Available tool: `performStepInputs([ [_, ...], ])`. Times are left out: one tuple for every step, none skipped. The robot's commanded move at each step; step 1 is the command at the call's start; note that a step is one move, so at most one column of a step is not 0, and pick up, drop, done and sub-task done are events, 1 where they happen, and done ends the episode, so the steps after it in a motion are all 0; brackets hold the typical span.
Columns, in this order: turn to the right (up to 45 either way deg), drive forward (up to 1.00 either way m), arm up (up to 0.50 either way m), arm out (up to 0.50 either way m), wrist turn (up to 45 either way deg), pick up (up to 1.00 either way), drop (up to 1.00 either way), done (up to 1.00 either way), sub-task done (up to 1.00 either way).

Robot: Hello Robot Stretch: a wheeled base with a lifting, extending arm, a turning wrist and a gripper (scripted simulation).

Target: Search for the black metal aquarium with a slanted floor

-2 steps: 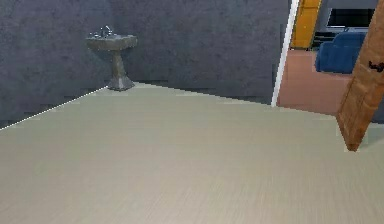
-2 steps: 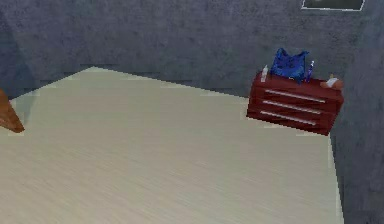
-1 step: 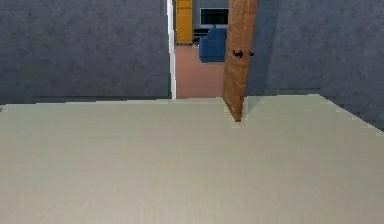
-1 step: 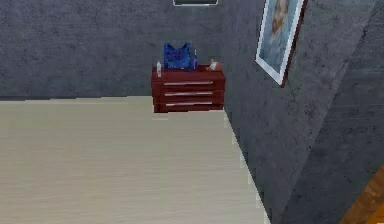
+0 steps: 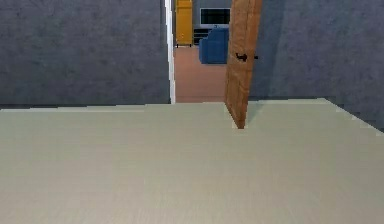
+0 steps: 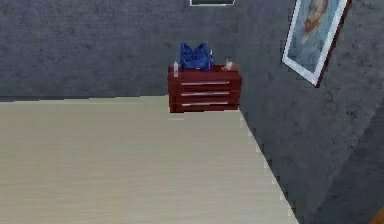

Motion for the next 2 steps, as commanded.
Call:
performStepInputs([
  [0.0,1.0,0.0,0.0,0.0,0.0,0.0,0.0,0.0],
  [0.0,1.0,0.0,0.0,0.0,0.0,0.0,0.0,0.0],
])
